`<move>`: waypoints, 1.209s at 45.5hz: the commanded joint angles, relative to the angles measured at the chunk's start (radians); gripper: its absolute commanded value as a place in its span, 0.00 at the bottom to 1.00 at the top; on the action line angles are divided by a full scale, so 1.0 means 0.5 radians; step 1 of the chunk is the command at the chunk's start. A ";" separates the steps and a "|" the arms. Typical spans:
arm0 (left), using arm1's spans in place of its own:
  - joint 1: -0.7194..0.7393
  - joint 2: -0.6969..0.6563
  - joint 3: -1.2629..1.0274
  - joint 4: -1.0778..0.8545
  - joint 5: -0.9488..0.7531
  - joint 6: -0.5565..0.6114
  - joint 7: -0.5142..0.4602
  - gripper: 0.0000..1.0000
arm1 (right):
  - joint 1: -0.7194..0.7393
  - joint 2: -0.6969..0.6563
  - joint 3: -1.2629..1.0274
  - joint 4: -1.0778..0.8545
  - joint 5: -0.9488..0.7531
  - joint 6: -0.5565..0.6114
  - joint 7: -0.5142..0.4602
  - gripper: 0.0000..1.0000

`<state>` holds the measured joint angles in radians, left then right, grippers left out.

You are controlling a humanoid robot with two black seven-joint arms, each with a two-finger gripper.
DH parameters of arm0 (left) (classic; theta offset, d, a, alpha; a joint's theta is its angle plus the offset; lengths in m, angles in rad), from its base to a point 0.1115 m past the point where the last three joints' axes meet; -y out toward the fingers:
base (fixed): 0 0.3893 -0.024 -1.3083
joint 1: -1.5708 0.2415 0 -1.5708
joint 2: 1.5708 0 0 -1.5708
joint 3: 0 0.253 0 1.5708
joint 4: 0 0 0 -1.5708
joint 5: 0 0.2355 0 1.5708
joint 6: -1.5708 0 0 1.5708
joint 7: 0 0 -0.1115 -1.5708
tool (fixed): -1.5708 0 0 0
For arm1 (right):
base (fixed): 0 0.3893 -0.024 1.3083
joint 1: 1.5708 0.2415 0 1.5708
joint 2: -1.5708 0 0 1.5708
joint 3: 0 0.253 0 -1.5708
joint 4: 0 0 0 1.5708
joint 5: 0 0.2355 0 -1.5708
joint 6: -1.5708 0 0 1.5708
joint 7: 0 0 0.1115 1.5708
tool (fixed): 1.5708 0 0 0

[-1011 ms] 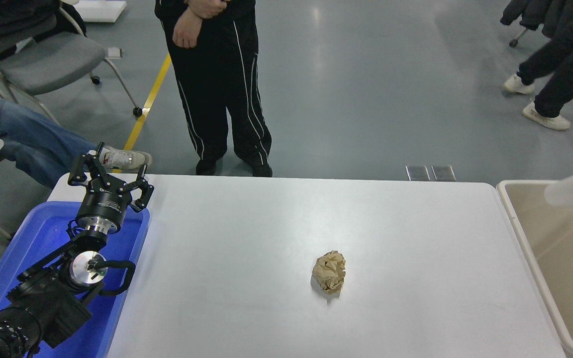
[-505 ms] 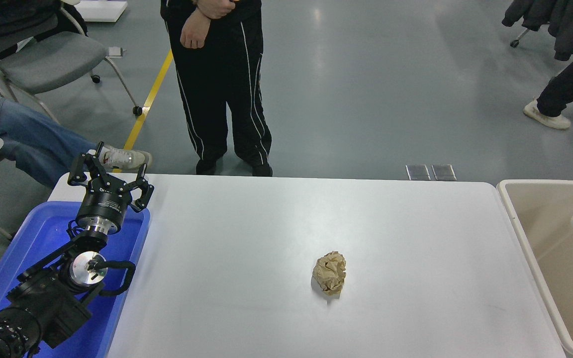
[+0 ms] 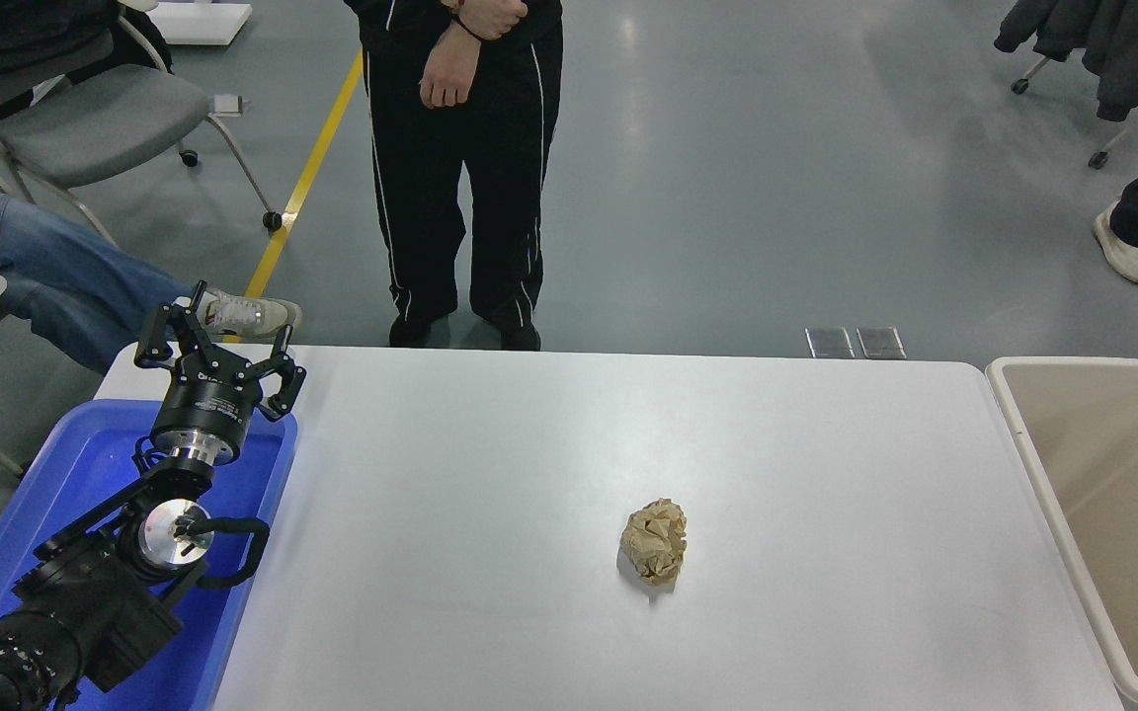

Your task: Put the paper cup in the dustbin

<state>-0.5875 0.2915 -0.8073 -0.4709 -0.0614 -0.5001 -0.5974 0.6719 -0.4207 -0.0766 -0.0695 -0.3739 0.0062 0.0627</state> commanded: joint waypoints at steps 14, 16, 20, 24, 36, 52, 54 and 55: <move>0.000 0.000 0.001 0.000 0.000 0.000 -0.002 1.00 | -0.025 0.016 -0.006 -0.008 0.002 -0.037 -0.009 0.56; 0.000 0.000 0.001 0.000 0.000 0.000 0.001 1.00 | -0.025 0.016 -0.006 -0.008 0.002 -0.037 -0.009 0.68; 0.000 0.000 0.001 0.000 0.000 0.000 0.001 1.00 | -0.025 0.019 -0.009 -0.005 0.005 -0.034 -0.006 0.84; 0.000 0.000 0.001 0.000 0.000 0.000 0.001 1.00 | -0.025 0.016 -0.003 -0.008 0.005 -0.034 -0.006 0.97; 0.000 0.000 0.001 0.000 0.000 0.000 0.001 1.00 | 0.073 0.001 0.000 -0.014 0.134 -0.031 -0.006 0.99; 0.000 0.000 0.001 0.000 0.000 0.000 0.001 1.00 | 0.120 -0.002 -0.006 -0.042 0.146 -0.022 -0.006 0.99; 0.000 0.000 0.001 0.000 0.000 0.000 0.001 1.00 | 0.120 -0.005 -0.015 -0.039 0.146 -0.012 -0.006 0.99; 0.000 0.000 0.001 0.000 0.000 0.000 0.001 1.00 | 0.120 -0.011 -0.006 -0.039 0.146 -0.009 -0.006 0.99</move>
<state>-0.5875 0.2915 -0.8076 -0.4709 -0.0614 -0.5001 -0.5972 0.7207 -0.4204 -0.0799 -0.0846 -0.3085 -0.0132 0.0598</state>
